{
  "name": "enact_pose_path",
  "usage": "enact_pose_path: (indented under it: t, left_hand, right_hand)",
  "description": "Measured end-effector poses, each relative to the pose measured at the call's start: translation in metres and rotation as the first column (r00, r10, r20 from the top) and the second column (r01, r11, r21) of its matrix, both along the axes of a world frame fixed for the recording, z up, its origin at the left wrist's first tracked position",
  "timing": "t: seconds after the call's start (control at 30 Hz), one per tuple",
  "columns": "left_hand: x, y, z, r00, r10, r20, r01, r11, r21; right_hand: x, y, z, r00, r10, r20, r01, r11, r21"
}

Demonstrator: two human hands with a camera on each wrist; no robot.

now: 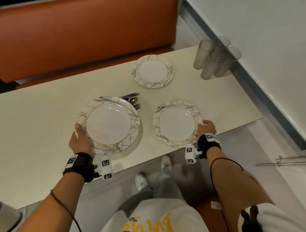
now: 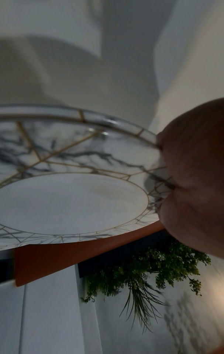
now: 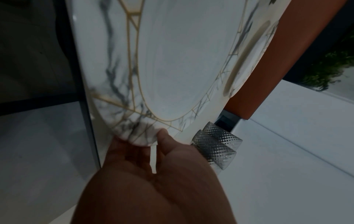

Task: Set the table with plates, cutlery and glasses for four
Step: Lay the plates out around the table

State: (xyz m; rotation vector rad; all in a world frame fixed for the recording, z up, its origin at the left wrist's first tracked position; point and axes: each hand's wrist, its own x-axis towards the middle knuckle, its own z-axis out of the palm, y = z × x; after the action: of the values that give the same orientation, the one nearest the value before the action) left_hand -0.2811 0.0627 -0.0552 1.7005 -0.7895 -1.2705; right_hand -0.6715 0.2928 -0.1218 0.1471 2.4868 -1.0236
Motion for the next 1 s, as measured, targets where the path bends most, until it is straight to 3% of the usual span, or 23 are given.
enact_pose_path:
  t: [0.33, 1.0]
  left_hand:
    - [-0.009, 0.003, -0.008, 1.0, 0.027, -0.001, -0.027, 1.0, -0.005]
    - [-0.012, 0.003, 0.003, 1.0, -0.004, 0.015, 0.004, 1.0, 0.024]
  right_hand:
    - [-0.015, -0.001, -0.002, 0.999, -0.023, 0.023, 0.024, 0.999, -0.032]
    - [-0.024, -0.001, 0.004, 0.997, 0.08, -0.006, -0.079, 0.994, 0.072]
